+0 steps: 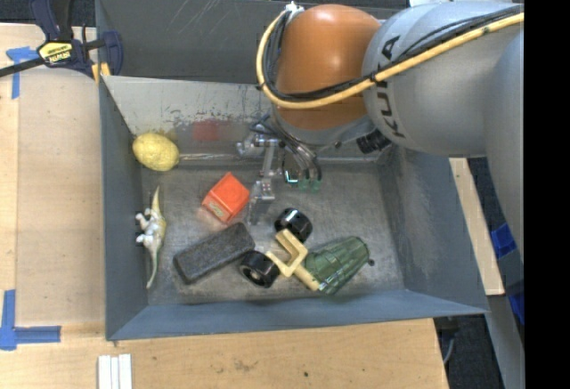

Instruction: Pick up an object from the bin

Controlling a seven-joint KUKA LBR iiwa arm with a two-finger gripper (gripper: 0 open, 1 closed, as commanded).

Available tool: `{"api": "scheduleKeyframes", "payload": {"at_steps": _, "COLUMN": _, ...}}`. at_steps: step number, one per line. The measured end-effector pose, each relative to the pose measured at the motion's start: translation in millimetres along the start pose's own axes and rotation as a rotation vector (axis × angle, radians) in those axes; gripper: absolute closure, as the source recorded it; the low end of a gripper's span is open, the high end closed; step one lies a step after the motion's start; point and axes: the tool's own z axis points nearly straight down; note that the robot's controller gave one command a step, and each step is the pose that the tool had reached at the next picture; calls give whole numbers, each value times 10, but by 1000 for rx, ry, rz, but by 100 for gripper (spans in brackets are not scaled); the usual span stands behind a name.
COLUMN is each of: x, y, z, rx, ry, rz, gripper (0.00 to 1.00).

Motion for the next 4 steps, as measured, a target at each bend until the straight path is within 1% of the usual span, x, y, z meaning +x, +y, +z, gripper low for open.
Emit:
{"api": "scheduleKeyframes", "payload": {"at_steps": 1, "x": -17, "y": -4, "z": -48, "rx": -1, "ry": -8, "rz": 2, "gripper": 0}}
{"api": "scheduleKeyframes", "payload": {"at_steps": 2, "x": -20, "y": 14, "z": 811, "rx": 0, "ry": -12, "rz": 146, "gripper": 100}}
{"api": "scheduleKeyframes", "payload": {"at_steps": 3, "x": -20, "y": 14, "z": 811, "rx": 0, "ry": -11, "rz": 147, "gripper": 100}}
{"api": "scheduleKeyframes", "payload": {"at_steps": 4, "x": -172, "y": -179, "z": 517, "rx": -1, "ry": -5, "rz": 179, "gripper": 100}}
